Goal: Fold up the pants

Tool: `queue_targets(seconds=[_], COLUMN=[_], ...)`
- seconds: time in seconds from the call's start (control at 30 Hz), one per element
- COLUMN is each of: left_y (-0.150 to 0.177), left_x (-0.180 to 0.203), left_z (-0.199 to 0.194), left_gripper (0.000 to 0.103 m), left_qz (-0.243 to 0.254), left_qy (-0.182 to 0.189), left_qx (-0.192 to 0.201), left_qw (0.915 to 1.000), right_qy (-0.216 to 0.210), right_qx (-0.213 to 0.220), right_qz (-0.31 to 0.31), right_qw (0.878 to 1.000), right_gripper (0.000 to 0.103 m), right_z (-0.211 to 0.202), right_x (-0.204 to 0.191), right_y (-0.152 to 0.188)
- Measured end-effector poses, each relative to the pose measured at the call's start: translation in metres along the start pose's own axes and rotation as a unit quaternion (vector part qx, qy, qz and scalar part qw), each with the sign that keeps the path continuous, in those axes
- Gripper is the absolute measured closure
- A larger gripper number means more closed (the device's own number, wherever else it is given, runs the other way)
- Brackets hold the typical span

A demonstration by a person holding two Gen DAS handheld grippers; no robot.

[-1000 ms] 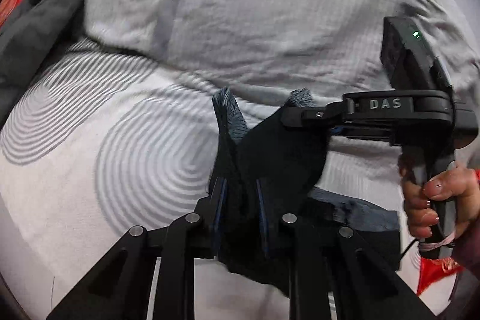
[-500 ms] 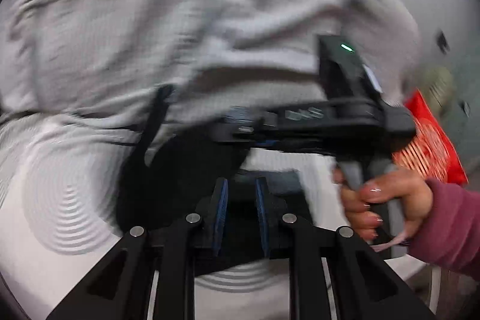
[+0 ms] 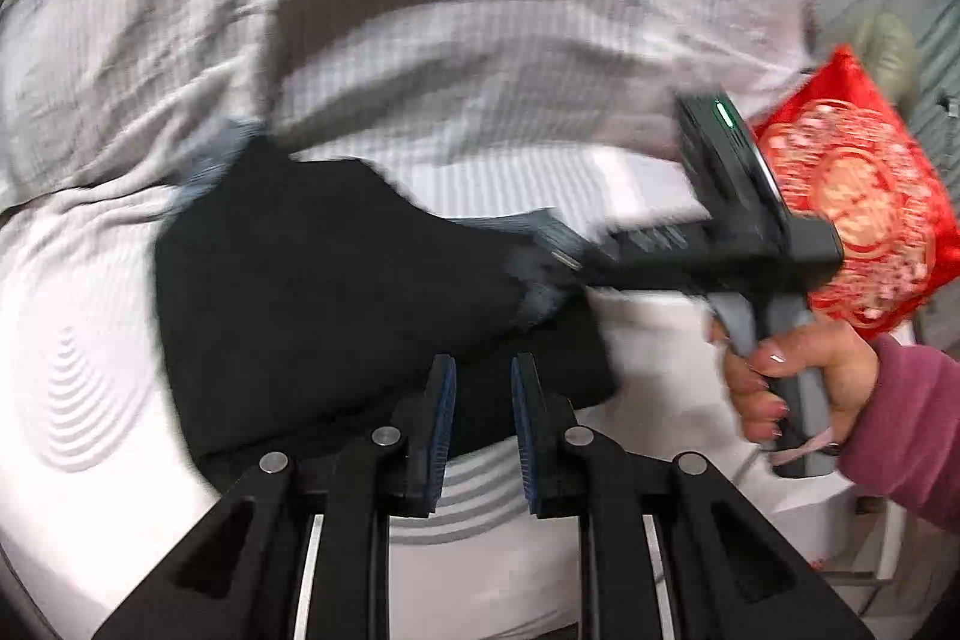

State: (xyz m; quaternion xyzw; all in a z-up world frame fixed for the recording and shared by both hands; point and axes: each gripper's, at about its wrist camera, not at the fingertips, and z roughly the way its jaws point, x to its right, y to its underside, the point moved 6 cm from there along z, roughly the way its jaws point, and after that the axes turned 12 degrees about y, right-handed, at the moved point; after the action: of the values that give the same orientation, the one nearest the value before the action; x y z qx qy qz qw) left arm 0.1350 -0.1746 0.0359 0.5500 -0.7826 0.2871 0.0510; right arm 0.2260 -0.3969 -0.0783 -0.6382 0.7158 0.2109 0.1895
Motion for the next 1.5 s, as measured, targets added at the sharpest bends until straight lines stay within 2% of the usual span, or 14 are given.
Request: queue_targets(seconds=[0.07, 0.1, 0.17, 0.3, 0.37, 0.57, 0.77, 0.8, 0.83, 0.9, 0.93, 1.2, 1.37, 1.5], left_y=[-0.005, -0.006, -0.012, -0.012, -0.011, -0.003, 0.003, 0.004, 0.005, 0.007, 0.007, 0.004, -0.01, -0.014], left_x=[-0.027, -0.04, -0.073, -0.125, -0.148, -0.172, -0.191, -0.194, -0.199, -0.205, -0.209, -0.235, -0.21, -0.158], left_z=[-0.012, -0.019, -0.029, -0.03, -0.021, -0.01, -0.003, -0.002, -0.001, -0.002, -0.002, -0.009, -0.002, 0.02], left_gripper=[0.082, 0.082, 0.082, 0.082, 0.082, 0.082, 0.082, 0.082, 0.082, 0.082, 0.082, 0.082, 0.082, 0.082], left_qz=[-0.012, -0.019, -0.038, -0.066, -0.089, -0.133, -0.158, -0.161, -0.166, -0.177, -0.182, -0.187, -0.14, -0.084], left_qy=[-0.037, -0.05, -0.075, -0.116, -0.128, -0.131, -0.13, -0.13, -0.132, -0.133, -0.133, -0.144, -0.12, -0.076], left_qx=[0.008, 0.012, 0.021, 0.017, 0.01, 0.011, 0.008, 0.007, 0.005, 0.003, 0.002, 0.002, -0.006, -0.028], left_qw=[0.9992, 0.9985, 0.9962, 0.9909, 0.9876, 0.9824, 0.9787, 0.9783, 0.9773, 0.9752, 0.9742, 0.9716, 0.9827, 0.9932], right_qy=[0.014, 0.02, 0.034, 0.038, 0.041, 0.093, 0.103, 0.105, 0.099, 0.081, 0.038, -0.057, -0.057, -0.037], right_qx=[-0.013, -0.008, 0.008, 0.037, 0.027, -0.037, -0.092, -0.103, -0.112, -0.104, -0.105, -0.068, -0.037, -0.027], right_qz=[0.019, 0.019, 0.014, -0.038, -0.085, -0.21, -0.25, -0.254, -0.248, -0.23, -0.205, -0.213, -0.213, -0.141], right_qw=[1.0, 1.0, 0.999, 0.998, 0.995, 0.973, 0.958, 0.956, 0.957, 0.964, 0.972, 0.973, 0.975, 0.989], right_gripper=[0.07, 0.07, 0.055, 0.044, 0.029, 0.025, 0.025, 0.026, 0.039, 0.086, 0.097, 0.097, 0.097, 0.097], right_z=[0.002, -0.004, -0.021, -0.053, -0.045, 0.056, 0.141, 0.154, 0.163, 0.164, 0.156, 0.051, -0.015, -0.036], right_x=[0.011, 0.012, 0.012, -0.034, -0.068, -0.152, -0.166, -0.167, -0.166, -0.168, -0.17, -0.183, -0.159, -0.104], right_y=[0.005, 0.004, -0.001, -0.042, -0.065, -0.124, -0.138, -0.137, -0.136, -0.14, -0.141, -0.096, -0.029, 0.027])
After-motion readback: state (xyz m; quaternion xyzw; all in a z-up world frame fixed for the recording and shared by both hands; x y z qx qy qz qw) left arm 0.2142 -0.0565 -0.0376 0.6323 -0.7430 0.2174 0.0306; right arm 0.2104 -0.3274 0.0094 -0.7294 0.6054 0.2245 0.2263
